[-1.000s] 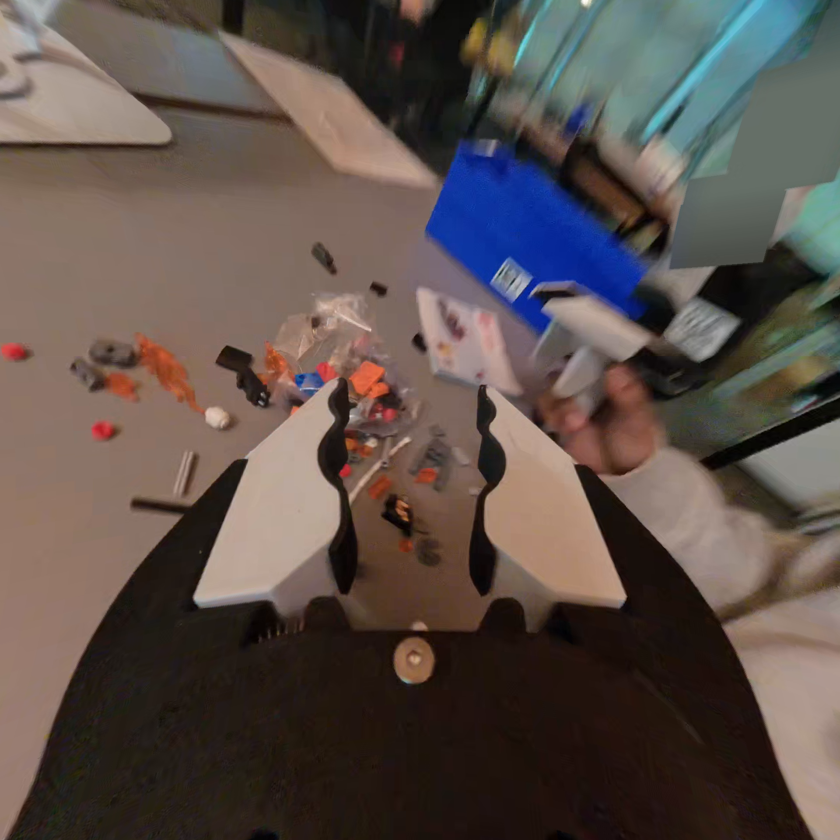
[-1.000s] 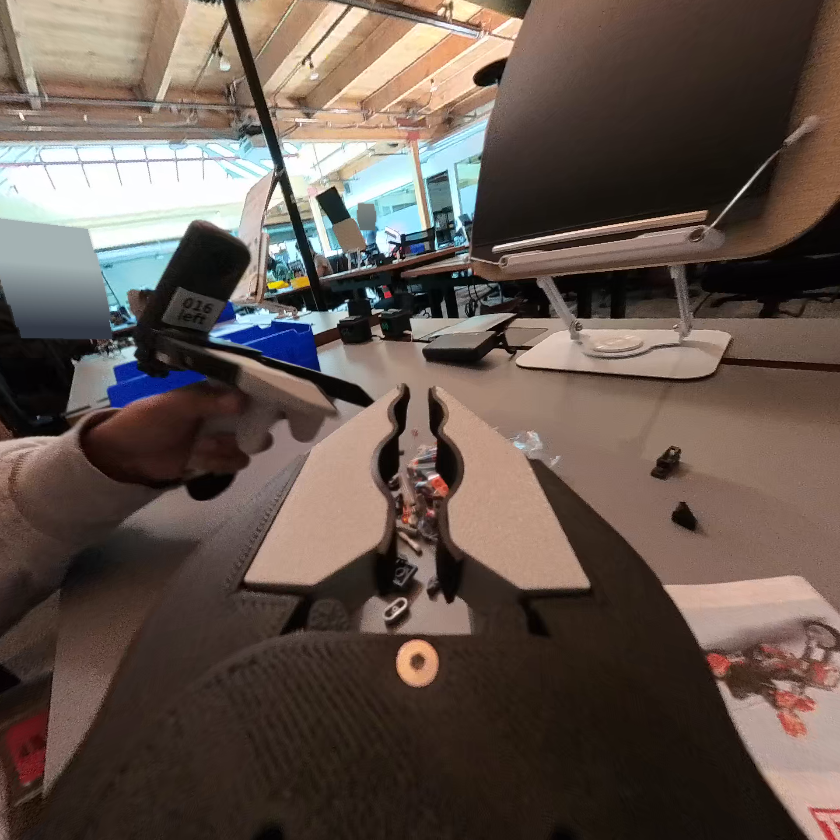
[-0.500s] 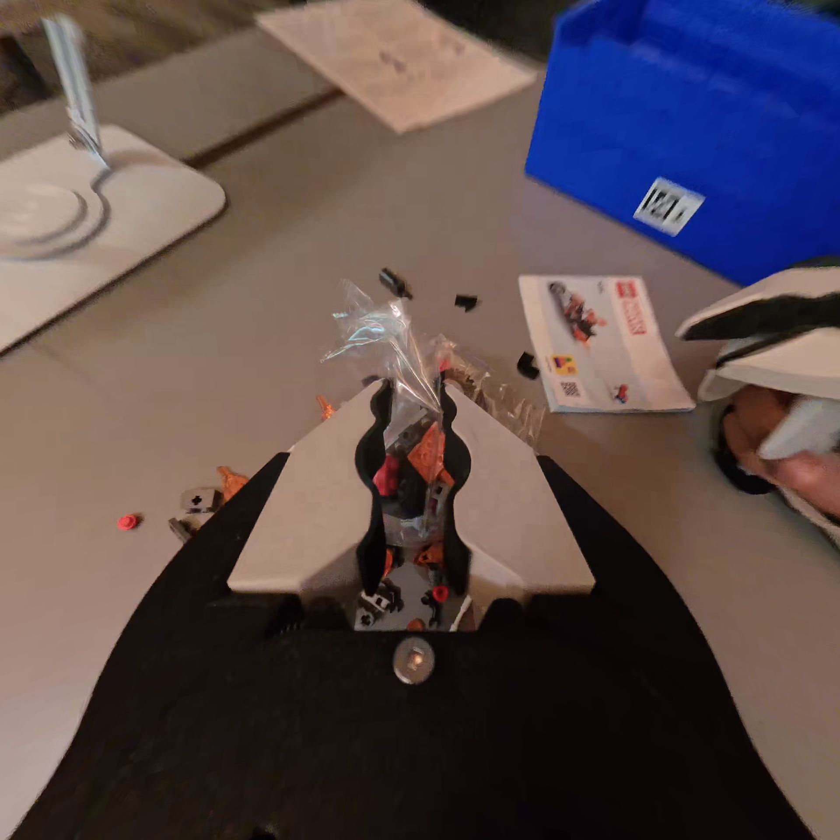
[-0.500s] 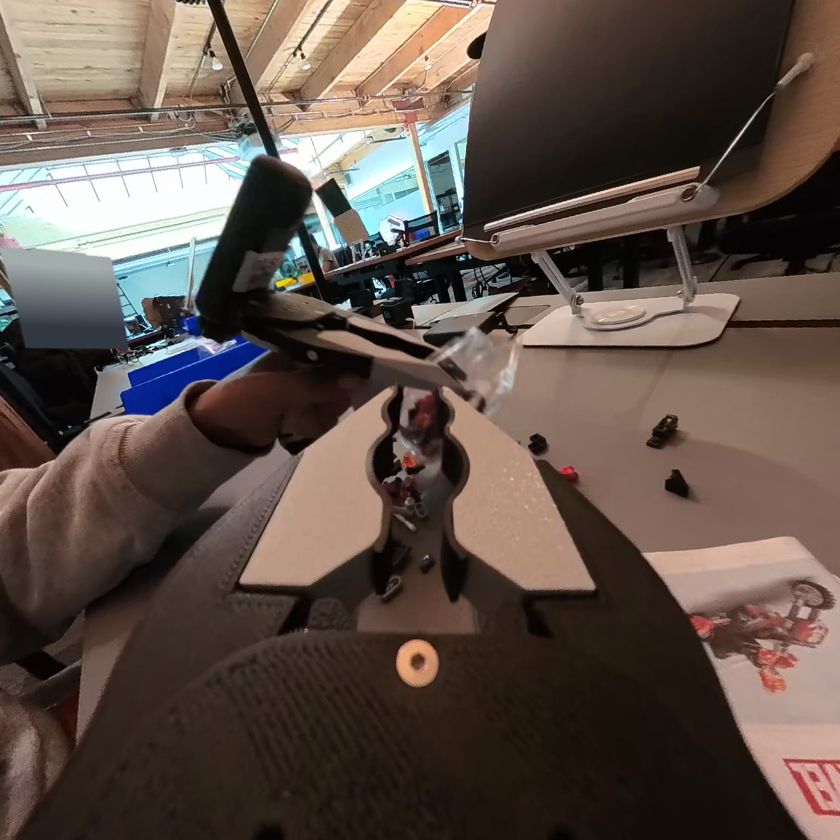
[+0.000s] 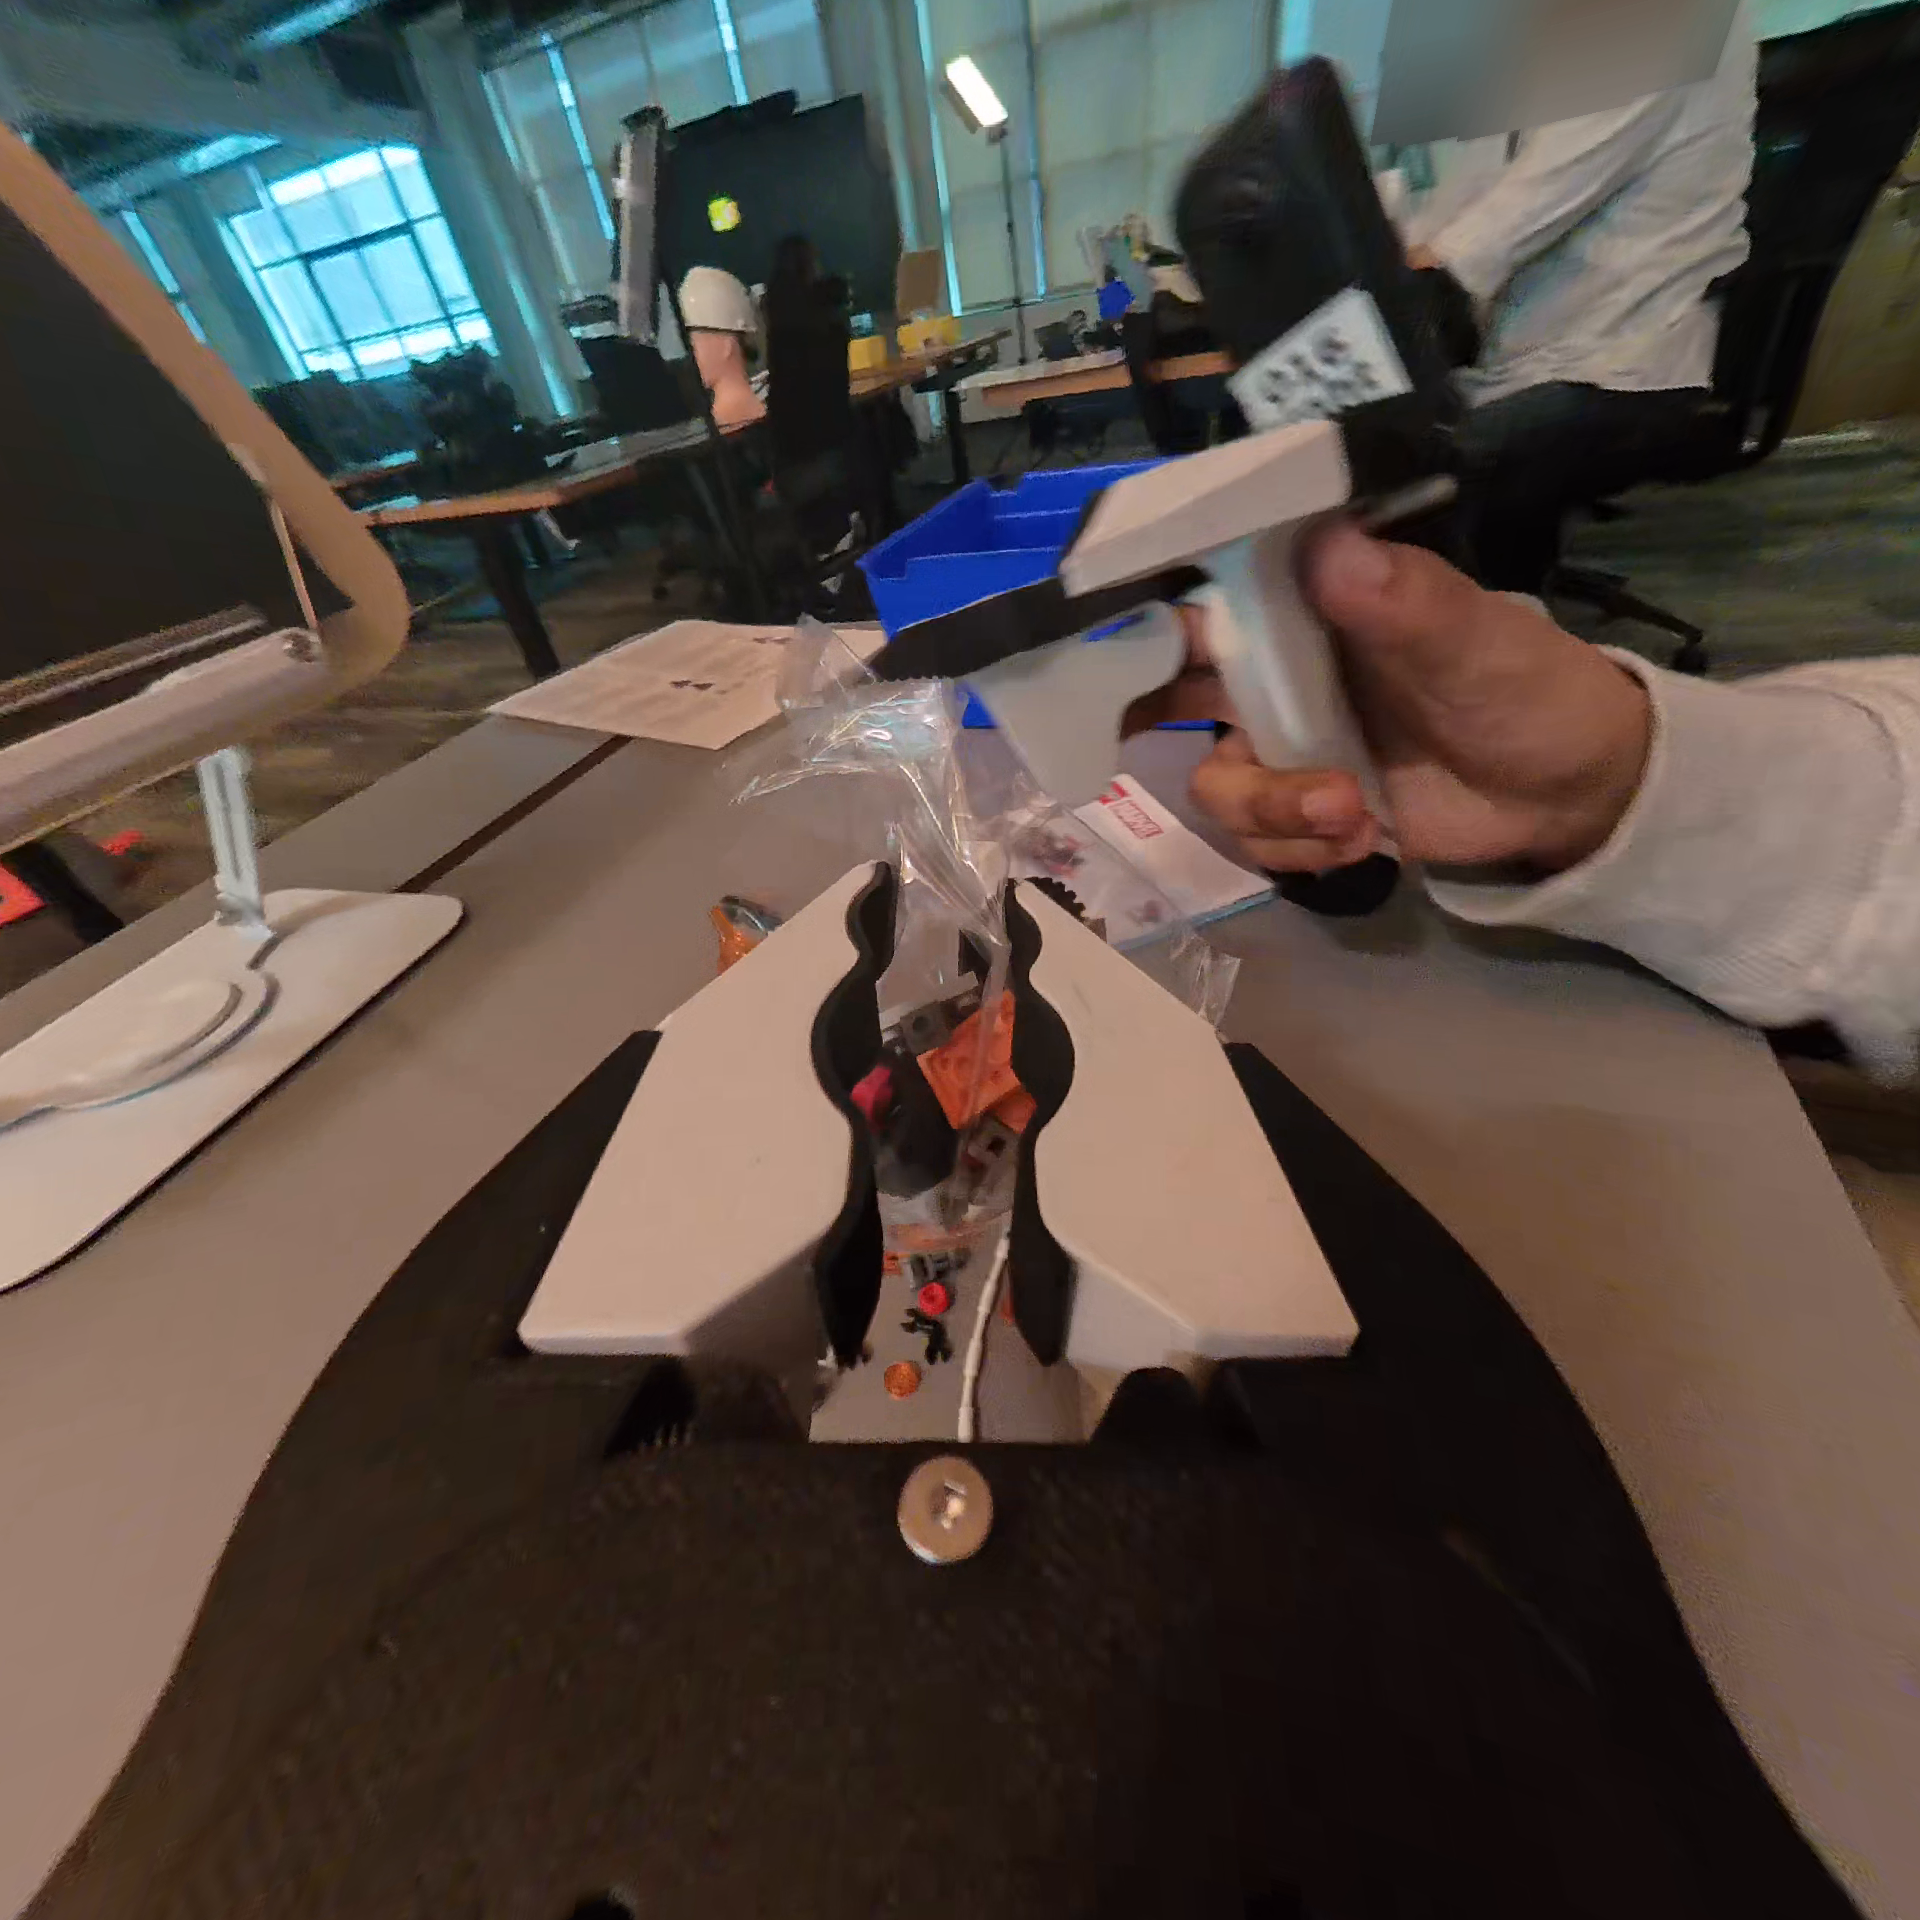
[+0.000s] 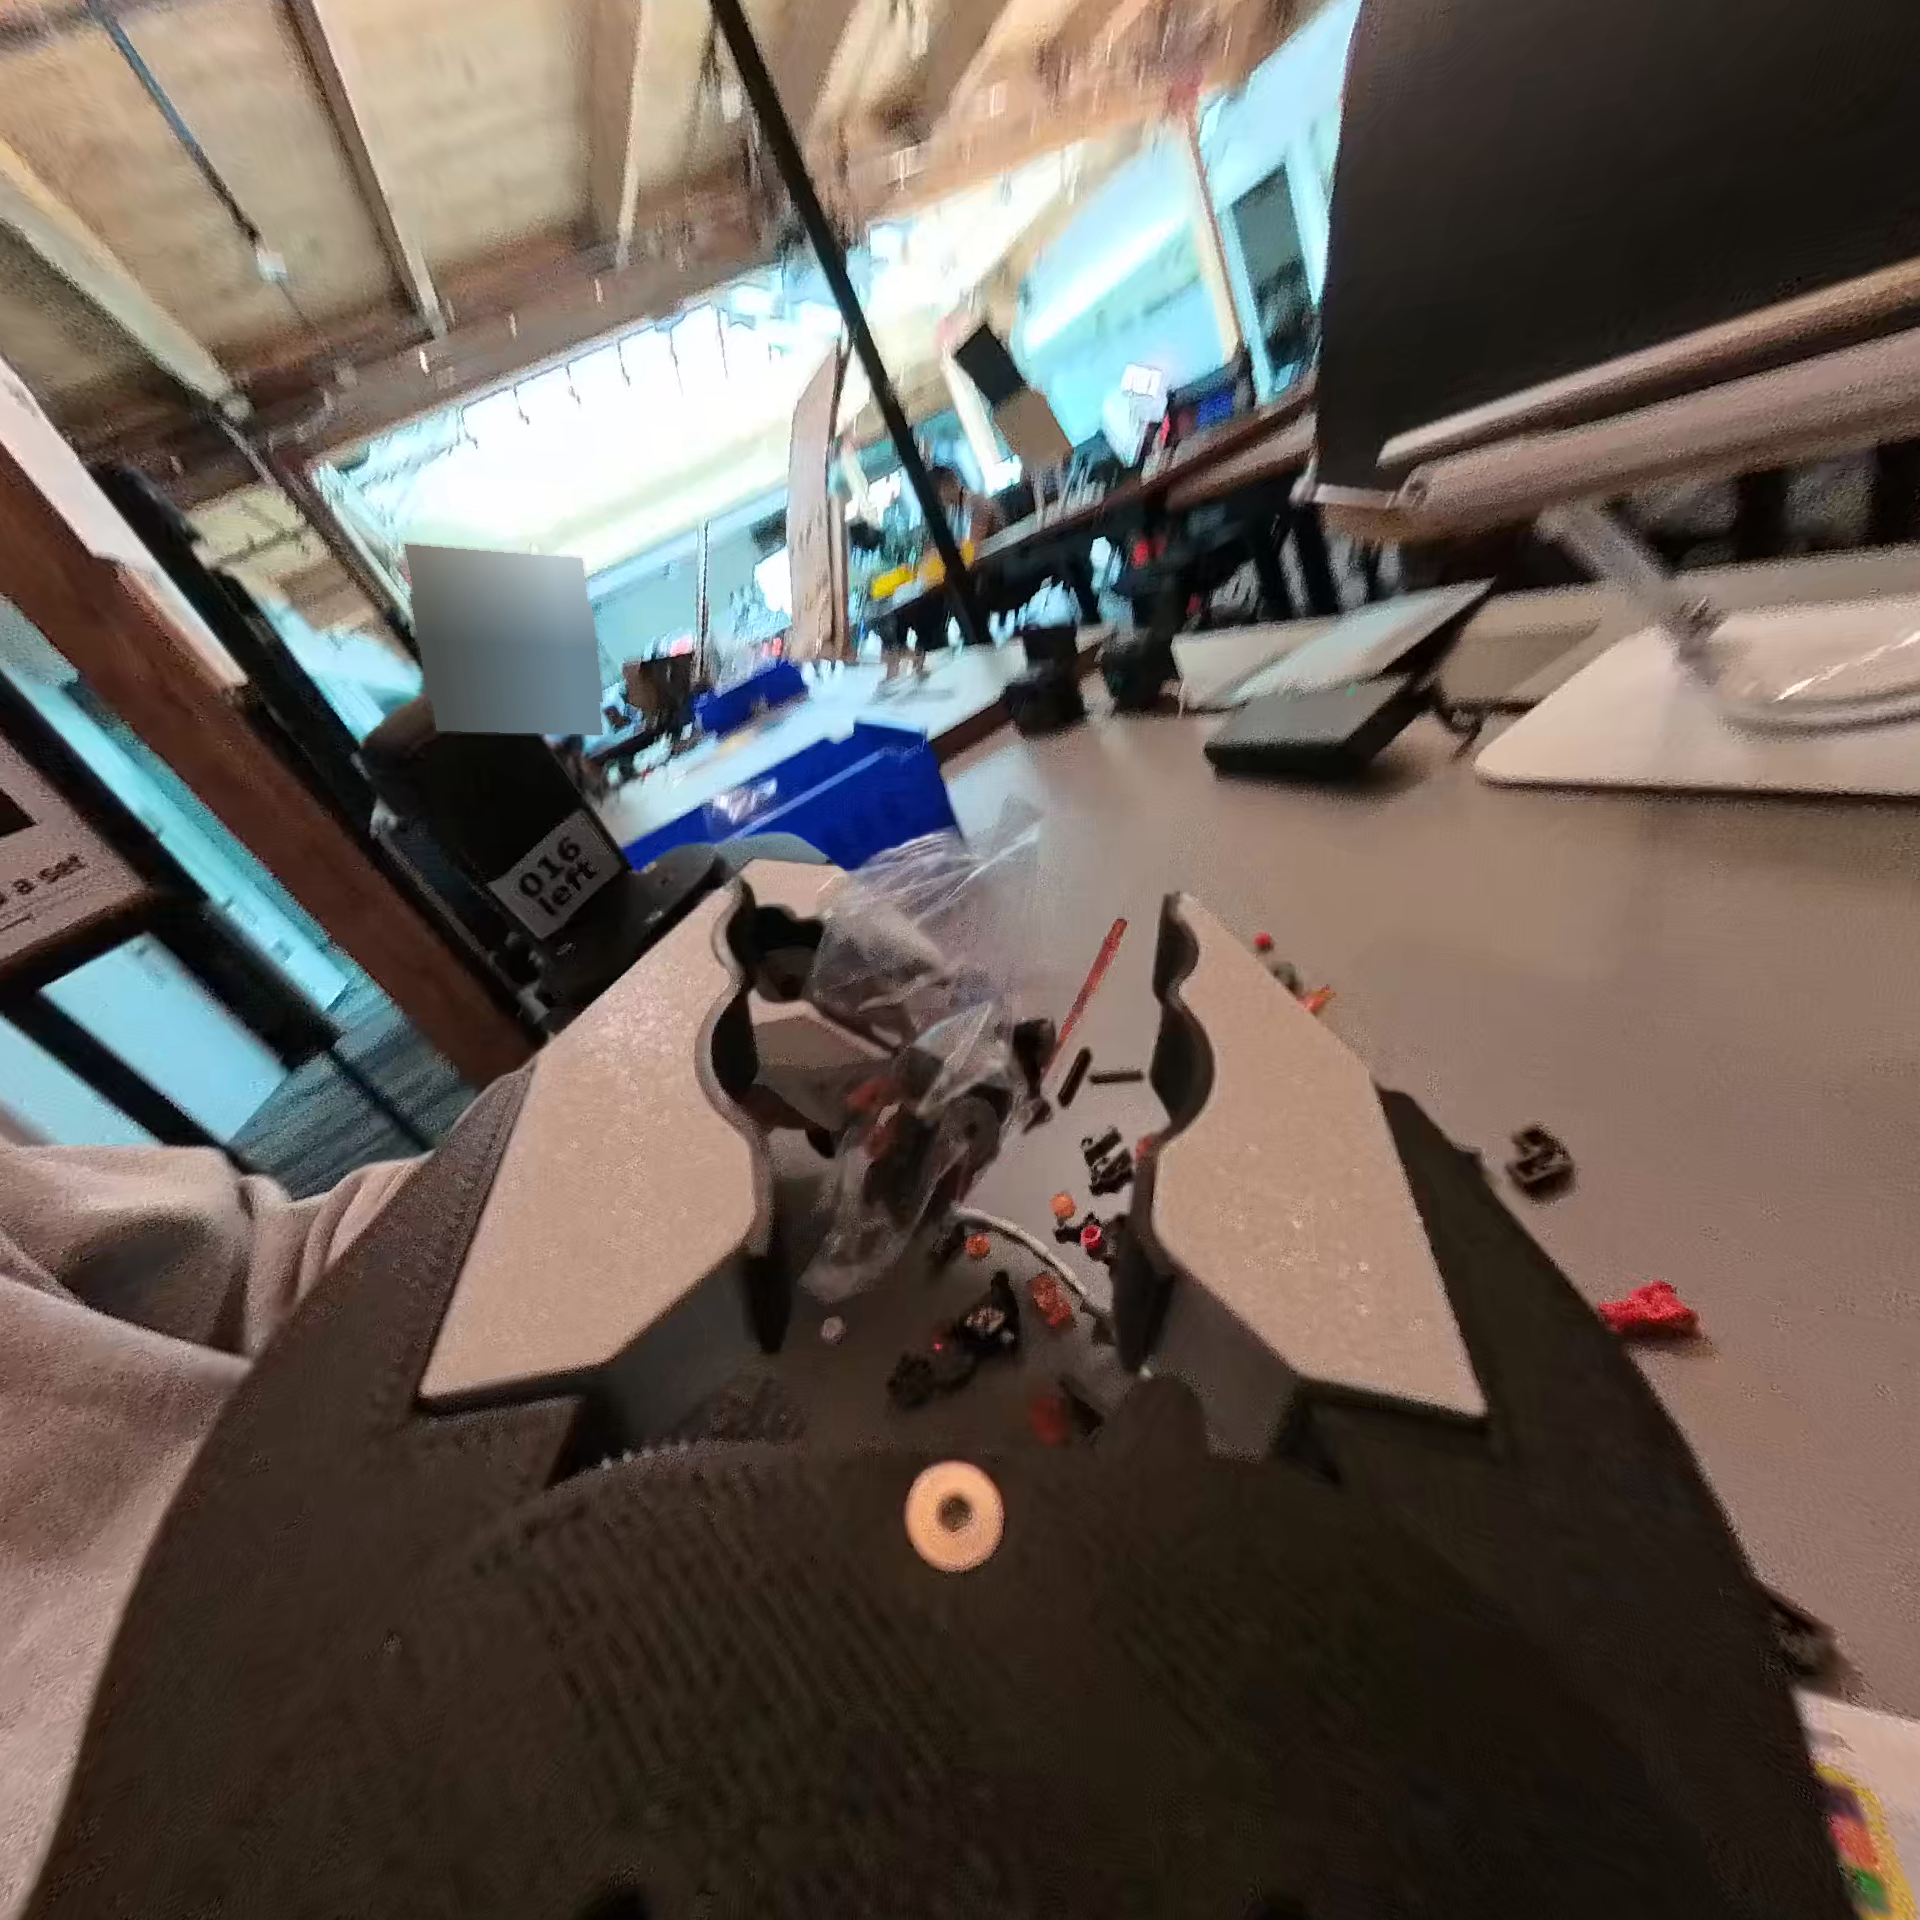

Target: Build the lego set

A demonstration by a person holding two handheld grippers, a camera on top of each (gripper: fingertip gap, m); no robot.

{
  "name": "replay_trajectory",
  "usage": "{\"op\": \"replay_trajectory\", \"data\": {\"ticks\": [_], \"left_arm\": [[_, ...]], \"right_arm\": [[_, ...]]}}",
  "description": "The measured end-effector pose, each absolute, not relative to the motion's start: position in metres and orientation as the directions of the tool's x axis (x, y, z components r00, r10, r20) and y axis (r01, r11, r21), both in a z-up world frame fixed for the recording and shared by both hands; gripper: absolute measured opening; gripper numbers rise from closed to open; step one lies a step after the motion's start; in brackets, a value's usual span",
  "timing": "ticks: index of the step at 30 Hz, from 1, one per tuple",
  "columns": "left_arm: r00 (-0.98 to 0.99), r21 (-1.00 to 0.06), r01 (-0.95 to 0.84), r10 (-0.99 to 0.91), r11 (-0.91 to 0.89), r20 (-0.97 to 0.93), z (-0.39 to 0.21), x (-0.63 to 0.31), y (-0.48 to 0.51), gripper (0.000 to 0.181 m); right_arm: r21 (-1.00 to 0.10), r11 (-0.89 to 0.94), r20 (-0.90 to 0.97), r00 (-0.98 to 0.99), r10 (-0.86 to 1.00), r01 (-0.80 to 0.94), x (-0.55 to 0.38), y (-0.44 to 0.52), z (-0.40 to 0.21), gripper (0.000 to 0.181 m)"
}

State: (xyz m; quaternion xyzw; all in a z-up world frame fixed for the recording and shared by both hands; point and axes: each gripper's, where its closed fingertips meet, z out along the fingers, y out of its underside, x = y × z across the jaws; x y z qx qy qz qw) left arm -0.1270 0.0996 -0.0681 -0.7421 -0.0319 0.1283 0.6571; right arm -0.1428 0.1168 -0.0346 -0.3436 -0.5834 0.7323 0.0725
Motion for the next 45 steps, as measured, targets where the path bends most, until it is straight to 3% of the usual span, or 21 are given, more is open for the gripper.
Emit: {"op": "replay_trajectory", "data": {"ticks": [1,3,5,6,8,14,21,29,34,45], "left_arm": [[0.969,-0.983,-0.127,0.195,-0.134,-0.152,-0.069,-0.123,0.1,0.017],[0.966,-0.98,-0.152,0.191,-0.127,-0.175,-0.068,-0.121,0.1,0.017],[0.957,-0.977,-0.173,0.213,-0.125,-0.197,-0.066,-0.123,0.098,0.017],[0.958,-0.977,-0.174,0.21,-0.126,-0.197,-0.067,-0.124,0.097,0.017],[0.955,-0.979,-0.16,0.233,-0.124,-0.186,-0.067,-0.129,0.095,0.016],[0.969,-0.991,-0.096,0.218,-0.098,-0.115,-0.067,-0.13,0.095,0.016],[0.992,-0.999,0.009,0.125,0.051,0.015,-0.048,-0.124,0.085,0.042],[0.98,-0.978,0.186,0.056,0.092,0.192,-0.045,-0.126,0.082,0.056],[0.963,-0.963,0.269,-0.002,0.025,0.269,-0.055,-0.121,0.086,0.037],[0.921,-0.919,0.388,-0.063,0.074,0.384,-0.048,-0.125,0.08,0.01]], "right_arm": [[-0.9,-0.273,-0.435,-0.754,0.493,0.34,-0.146,0.111,-0.037,0.072],[-0.898,-0.219,-0.44,-0.771,0.46,0.381,-0.148,0.101,-0.037,0.035],[-0.911,-0.21,-0.413,-0.792,0.449,0.356,-0.149,0.099,-0.035,0.026],[-0.92,-0.217,-0.391,-0.8,0.455,0.327,-0.149,0.1,-0.034,0.011],[-0.929,-0.252,-0.359,-0.823,0.441,0.27,-0.145,0.106,-0.031,0.005],[-0.931,-0.322,-0.295,-0.871,0.392,0.171,-0.129,0.112,-0.023,0.001],[-0.939,-0.311,-0.268,-0.876,0.402,0.145,-0.125,0.118,-0.024,0.001],[-0.987,-0.131,-0.137,-0.888,0.438,0.088,-0.119,0.1,-0.042,0.002],[-0.999,-0.052,-0.035,-0.872,0.487,0.011,-0.119,0.095,-0.046,0.002],[-0.994,-0.097,-0.002,-0.847,0.531,-0.058,-0.119,0.106,-0.034,0.002]]}}
